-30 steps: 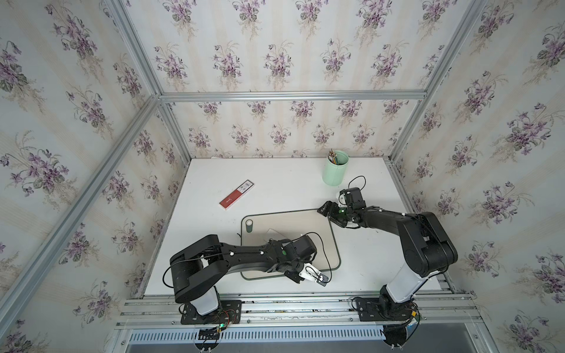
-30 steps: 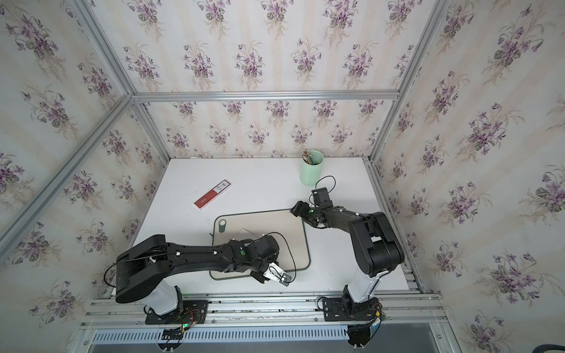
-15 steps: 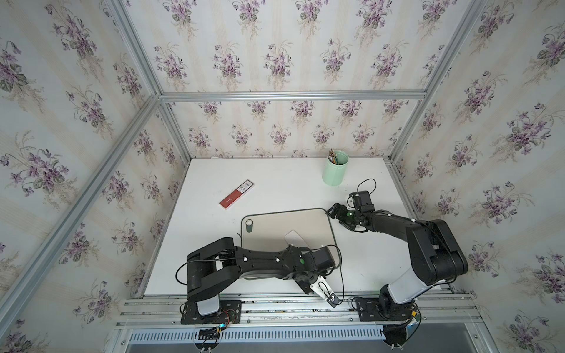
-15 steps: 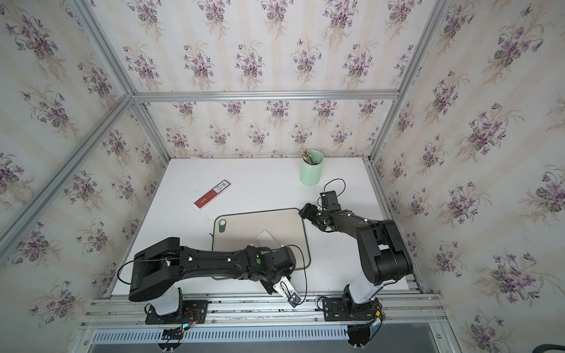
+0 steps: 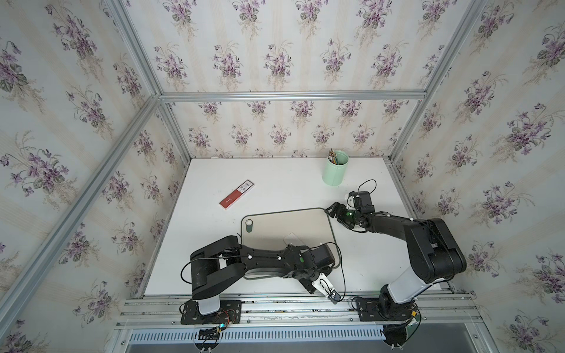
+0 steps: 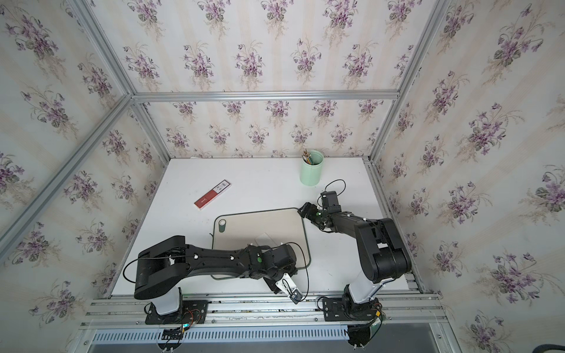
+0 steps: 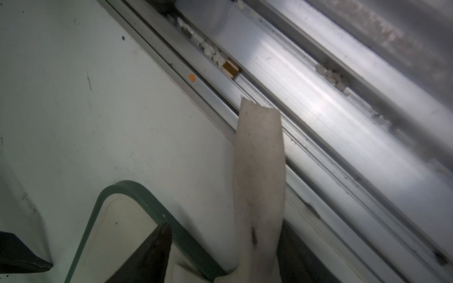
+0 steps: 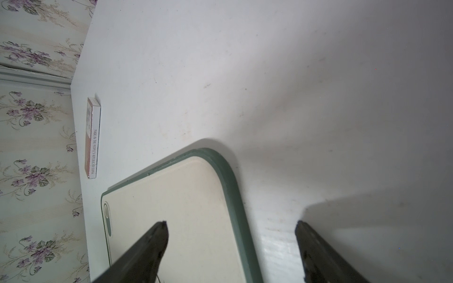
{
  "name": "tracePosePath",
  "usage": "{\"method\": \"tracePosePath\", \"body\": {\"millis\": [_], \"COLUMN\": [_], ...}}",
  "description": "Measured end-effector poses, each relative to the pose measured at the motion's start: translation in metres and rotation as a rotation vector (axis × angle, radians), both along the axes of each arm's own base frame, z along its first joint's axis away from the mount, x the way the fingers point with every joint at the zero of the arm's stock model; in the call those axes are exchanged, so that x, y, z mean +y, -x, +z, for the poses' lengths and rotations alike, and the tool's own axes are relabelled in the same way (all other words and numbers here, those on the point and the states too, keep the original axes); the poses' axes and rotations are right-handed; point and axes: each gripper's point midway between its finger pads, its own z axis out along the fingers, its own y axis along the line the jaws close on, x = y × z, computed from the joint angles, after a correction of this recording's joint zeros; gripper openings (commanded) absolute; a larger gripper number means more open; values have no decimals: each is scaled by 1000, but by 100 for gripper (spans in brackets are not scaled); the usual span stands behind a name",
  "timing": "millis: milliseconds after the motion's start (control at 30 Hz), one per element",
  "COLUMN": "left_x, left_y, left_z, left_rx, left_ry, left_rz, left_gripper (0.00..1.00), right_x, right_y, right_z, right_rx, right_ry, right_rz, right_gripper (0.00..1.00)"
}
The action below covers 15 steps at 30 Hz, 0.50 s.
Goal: Align the knife with the edge of the cutting board
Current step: Place the knife on the work surface.
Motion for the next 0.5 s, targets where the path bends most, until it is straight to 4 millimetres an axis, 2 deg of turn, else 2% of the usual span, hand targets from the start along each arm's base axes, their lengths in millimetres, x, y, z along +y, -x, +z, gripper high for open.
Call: {"method": "tracePosePath", "body": {"millis": [200,333,400,500], "left_x": [-3,21,30,46], "left_y": [-24,-55,-74,-92], "left_z": [20,37,66,112], "left_rx": [-141,-237,-268,-240], "left_ry": [227,294,386,532], "left_rz": [145,384,563,817], "left_gripper": [99,99,99,99], "right_x": [0,0,1,2], "right_y": [0,-1,-1,-1], "right_z": [0,0,0,0], "right_rx": [-10,-18,-22,-27], "right_ry": [-2,-6,-10,-13], "right_rz": [0,-2,0,2], "right_gripper": [86,86,86,86]}}
